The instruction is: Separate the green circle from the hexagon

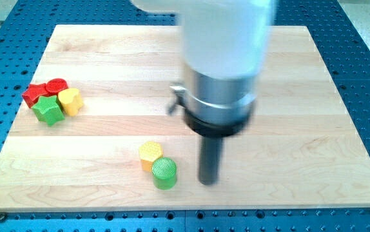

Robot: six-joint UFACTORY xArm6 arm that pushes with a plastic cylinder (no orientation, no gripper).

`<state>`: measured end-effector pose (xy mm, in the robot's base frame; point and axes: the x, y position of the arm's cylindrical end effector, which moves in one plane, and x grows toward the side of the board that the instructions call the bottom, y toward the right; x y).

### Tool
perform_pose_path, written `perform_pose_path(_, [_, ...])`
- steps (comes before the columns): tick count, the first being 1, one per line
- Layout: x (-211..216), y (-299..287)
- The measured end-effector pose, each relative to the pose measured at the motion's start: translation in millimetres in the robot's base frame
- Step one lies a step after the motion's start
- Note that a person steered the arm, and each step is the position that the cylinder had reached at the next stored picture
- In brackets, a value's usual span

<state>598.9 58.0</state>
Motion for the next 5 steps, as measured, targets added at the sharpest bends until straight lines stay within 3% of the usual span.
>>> perform_pose_path(1, [19, -38])
perform_pose_path(2, [4, -103])
perform_pose_path(3, [-29, -128])
perform_pose_path(4, [-41, -120])
perform_pose_path(5, [-23, -64])
